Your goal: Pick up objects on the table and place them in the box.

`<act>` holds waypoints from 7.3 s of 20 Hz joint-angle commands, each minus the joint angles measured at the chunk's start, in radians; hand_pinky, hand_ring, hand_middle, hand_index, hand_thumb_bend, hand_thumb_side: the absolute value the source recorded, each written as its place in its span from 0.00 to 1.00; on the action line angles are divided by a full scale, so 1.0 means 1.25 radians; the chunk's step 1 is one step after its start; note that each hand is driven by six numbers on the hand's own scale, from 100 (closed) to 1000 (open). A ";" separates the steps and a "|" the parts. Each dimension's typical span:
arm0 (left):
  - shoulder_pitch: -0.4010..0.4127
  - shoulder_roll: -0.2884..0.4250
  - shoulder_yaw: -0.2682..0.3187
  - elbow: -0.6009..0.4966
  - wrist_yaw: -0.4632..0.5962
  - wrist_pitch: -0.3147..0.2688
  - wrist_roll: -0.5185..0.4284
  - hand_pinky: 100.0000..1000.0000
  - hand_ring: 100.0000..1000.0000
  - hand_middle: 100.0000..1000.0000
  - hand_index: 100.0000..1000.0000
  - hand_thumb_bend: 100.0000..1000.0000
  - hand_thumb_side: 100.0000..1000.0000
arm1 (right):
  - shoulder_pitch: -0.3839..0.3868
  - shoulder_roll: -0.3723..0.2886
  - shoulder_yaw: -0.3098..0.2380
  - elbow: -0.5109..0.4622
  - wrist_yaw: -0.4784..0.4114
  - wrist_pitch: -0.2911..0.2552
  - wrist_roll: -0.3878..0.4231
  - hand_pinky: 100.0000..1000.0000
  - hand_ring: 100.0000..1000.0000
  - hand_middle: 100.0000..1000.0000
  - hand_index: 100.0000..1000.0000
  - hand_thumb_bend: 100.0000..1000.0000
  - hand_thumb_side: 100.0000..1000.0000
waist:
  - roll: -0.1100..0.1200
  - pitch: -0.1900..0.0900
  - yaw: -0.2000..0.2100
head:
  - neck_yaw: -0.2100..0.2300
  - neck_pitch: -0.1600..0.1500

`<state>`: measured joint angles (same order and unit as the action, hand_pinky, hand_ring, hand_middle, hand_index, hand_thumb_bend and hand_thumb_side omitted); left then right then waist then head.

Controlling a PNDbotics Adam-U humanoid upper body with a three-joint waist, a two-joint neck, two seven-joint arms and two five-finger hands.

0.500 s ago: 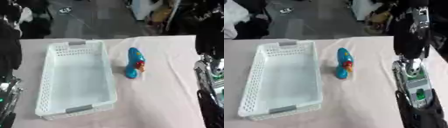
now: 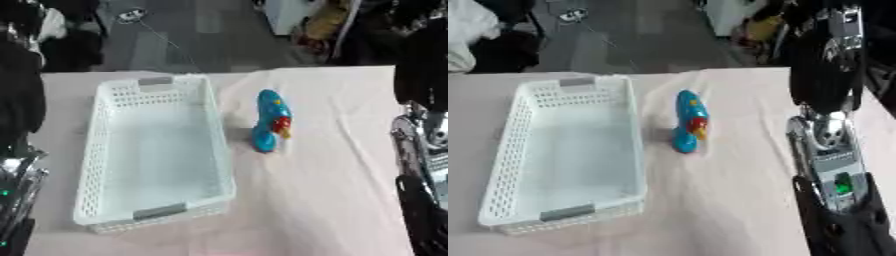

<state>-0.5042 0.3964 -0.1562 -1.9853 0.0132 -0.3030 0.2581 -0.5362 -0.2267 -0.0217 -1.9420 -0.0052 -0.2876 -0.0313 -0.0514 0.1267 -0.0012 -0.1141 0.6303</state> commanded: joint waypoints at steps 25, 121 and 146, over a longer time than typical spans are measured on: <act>0.002 0.016 0.001 -0.012 0.002 0.004 -0.010 0.79 0.79 0.88 0.91 0.22 0.96 | -0.104 0.111 -0.026 0.163 0.660 0.198 -0.014 0.76 0.77 0.81 0.93 0.32 1.00 | -0.002 -0.029 0.005 | -0.024 0.008; 0.007 0.014 -0.007 -0.012 0.012 0.010 -0.021 0.80 0.80 0.88 0.91 0.22 0.95 | -0.063 0.308 -0.132 0.412 0.948 0.249 0.103 0.79 0.79 0.85 1.00 0.45 0.93 | -0.026 -0.050 0.008 | -0.029 0.024; 0.012 0.016 -0.007 -0.012 0.012 0.011 -0.023 0.80 0.80 0.88 0.91 0.22 0.95 | -0.089 0.283 -0.152 0.461 0.872 0.250 0.079 0.73 0.74 0.81 0.99 0.43 0.92 | -0.023 -0.049 0.004 | -0.029 0.025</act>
<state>-0.4788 0.3972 -0.1689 -1.9853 0.0235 -0.2875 0.2323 -0.6275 0.1413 -0.2114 -1.3383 1.1062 0.0248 0.0747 -0.0883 0.0774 0.0065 -0.1494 0.6643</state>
